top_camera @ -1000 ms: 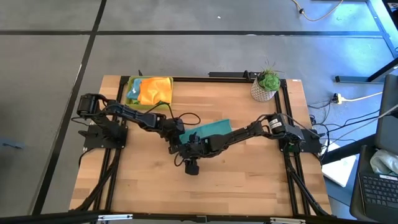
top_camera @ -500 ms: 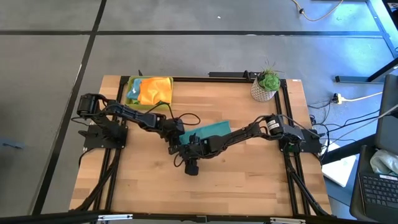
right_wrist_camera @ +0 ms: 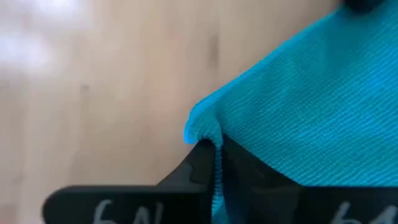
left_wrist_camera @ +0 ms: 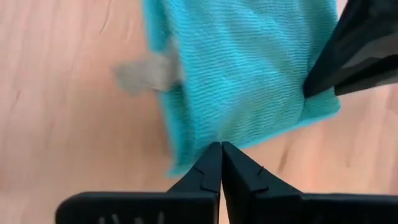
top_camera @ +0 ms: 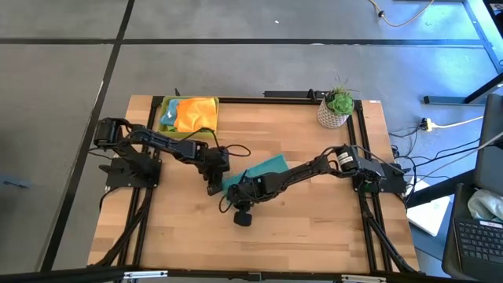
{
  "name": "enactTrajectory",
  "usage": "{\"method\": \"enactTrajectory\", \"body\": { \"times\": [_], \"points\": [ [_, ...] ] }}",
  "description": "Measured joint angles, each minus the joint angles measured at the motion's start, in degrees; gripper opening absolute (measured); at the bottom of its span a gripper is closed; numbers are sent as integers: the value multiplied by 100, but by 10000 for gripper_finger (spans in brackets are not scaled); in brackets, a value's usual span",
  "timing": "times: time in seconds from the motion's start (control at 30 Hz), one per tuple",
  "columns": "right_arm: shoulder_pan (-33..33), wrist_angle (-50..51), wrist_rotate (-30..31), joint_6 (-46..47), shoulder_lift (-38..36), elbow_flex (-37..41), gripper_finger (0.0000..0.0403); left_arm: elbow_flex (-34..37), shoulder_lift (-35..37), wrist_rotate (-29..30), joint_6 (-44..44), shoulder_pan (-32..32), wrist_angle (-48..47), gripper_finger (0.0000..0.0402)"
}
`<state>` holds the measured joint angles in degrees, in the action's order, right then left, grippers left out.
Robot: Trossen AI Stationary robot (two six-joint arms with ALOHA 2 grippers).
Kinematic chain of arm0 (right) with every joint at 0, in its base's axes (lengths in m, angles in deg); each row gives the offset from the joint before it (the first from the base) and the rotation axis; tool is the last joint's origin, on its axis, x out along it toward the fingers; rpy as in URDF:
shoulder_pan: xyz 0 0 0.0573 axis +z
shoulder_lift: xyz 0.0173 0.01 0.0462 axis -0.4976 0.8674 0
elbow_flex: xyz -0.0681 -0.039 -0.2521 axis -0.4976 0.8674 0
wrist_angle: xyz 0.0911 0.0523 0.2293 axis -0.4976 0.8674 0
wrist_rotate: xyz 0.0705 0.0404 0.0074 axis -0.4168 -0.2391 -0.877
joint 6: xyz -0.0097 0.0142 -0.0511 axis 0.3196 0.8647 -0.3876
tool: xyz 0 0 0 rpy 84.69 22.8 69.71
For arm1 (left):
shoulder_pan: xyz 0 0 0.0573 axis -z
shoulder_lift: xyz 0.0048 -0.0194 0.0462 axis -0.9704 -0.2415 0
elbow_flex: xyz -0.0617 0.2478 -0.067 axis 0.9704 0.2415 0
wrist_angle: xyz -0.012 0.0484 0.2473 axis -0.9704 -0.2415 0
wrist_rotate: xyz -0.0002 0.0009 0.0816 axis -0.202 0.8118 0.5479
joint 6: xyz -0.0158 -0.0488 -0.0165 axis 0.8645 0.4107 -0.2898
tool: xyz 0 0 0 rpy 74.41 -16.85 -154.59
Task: Fold microfiber towels
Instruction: Fold the blue towel
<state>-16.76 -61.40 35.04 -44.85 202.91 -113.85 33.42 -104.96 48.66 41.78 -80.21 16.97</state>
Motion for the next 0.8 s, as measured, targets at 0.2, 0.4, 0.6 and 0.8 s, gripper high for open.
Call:
{"method": "enactTrajectory", "body": {
  "times": [0.2, 0.4, 0.6, 0.8],
  "points": [
    [129, 409, -303, -124, 27, -439, 9, 0, 772, -80, -131, 60, -708, 2],
    [380, 1030, -524, -530, 27, -992, 14, -1, 1879, -97, -768, 607, -997, 1],
    [531, 1638, -143, -715, 3, -1438, 7, -2, 2824, -48, -1050, 1290, -1230, 21],
    [535, 2003, 166, -402, 3, -1439, 13, -2, 3027, 237, -963, 2160, -1137, 72]
  ]
}}
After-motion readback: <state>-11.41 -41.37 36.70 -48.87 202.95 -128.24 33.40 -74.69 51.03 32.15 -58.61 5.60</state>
